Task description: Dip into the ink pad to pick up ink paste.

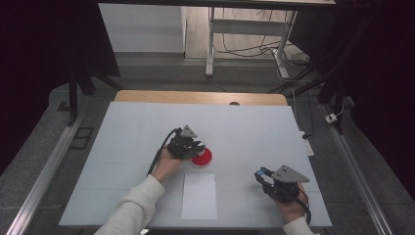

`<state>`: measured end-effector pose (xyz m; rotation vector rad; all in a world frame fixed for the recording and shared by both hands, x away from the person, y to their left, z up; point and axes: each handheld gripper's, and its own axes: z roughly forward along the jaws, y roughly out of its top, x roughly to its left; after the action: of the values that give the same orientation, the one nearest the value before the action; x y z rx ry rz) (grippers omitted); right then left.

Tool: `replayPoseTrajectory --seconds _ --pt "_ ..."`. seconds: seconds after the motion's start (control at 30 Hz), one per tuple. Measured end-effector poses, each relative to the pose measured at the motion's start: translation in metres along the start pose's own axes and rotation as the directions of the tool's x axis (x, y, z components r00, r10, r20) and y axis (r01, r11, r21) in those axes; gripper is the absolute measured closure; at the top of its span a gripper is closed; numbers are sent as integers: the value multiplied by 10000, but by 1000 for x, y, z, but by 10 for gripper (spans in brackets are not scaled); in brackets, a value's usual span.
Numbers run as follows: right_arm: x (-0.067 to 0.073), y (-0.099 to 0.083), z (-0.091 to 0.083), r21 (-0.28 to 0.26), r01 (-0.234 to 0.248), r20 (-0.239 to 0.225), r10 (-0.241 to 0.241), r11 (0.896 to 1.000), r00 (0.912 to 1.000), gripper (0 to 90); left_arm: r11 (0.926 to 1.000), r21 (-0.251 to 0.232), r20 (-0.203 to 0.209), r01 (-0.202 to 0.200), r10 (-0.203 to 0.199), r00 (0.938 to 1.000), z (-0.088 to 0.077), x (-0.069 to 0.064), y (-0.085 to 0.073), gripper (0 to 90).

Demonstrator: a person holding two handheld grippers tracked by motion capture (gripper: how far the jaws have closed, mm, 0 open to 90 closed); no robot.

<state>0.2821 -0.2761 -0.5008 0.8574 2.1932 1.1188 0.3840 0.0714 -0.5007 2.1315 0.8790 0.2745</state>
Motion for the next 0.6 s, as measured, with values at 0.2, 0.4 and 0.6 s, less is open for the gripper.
replayPoseTrajectory --seconds 0.2,0.4,0.6 --pt "0 0 0 -45 -12 -45 12 10000 10000 648 10000 -4 6 3 -3 10000 1 0 0 752" --pt "1 0 0 -6 45 19 -45 10000 10000 648 9999 77 -94 -93 94 9999 2 -2 0 754" --pt "1 0 0 -41 87 -22 -87 10000 10000 648 9998 181 -76 -57 59 10000 3 -1 -1 755"
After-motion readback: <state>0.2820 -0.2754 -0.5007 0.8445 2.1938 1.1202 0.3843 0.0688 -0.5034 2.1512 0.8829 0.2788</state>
